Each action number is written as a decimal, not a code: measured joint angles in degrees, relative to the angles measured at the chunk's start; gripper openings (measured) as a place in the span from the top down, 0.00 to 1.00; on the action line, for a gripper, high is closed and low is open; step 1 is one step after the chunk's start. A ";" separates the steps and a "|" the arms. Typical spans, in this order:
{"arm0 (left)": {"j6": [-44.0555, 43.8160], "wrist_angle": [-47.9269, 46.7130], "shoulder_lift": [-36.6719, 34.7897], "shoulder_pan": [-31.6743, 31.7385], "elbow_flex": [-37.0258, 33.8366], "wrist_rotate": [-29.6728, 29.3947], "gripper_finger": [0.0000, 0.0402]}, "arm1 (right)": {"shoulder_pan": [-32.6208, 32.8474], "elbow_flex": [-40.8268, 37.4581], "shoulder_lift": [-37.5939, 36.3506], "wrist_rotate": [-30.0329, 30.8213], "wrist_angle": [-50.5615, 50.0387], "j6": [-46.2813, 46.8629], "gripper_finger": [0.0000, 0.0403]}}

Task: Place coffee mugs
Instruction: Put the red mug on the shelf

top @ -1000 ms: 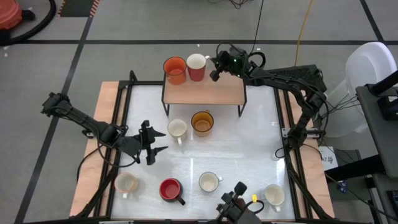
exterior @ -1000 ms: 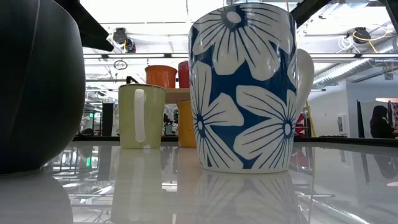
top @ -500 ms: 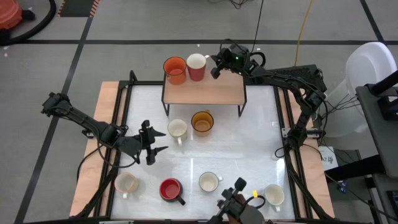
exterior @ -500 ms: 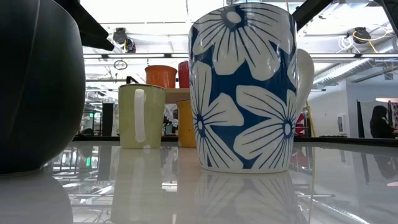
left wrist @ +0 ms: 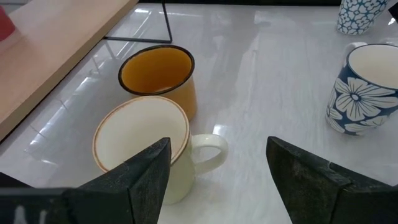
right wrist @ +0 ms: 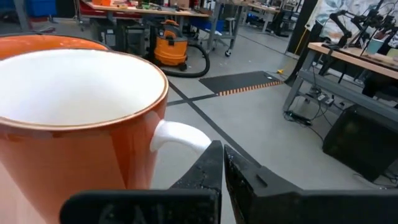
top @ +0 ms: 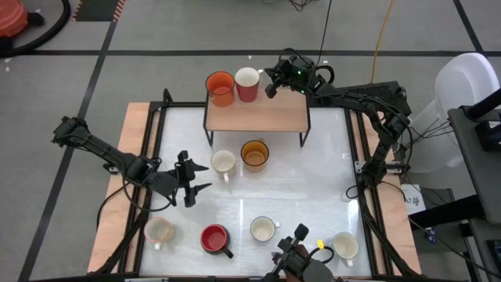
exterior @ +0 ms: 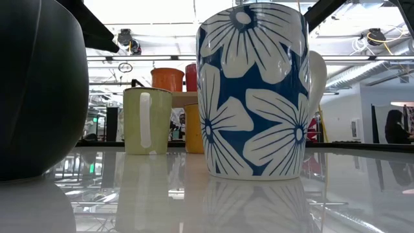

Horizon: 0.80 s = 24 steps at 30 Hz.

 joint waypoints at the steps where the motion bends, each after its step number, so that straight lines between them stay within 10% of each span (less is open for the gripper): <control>1: 0.02 0.01 0.00 0.00 0.00 0.00 0.33 | 0.00 0.00 0.00 -0.02 0.00 0.33 1.00; 24: 0.59 -0.17 0.00 0.00 -0.02 -0.03 0.33 | 0.48 -0.09 7.09 -3.61 9.36 4.50 1.00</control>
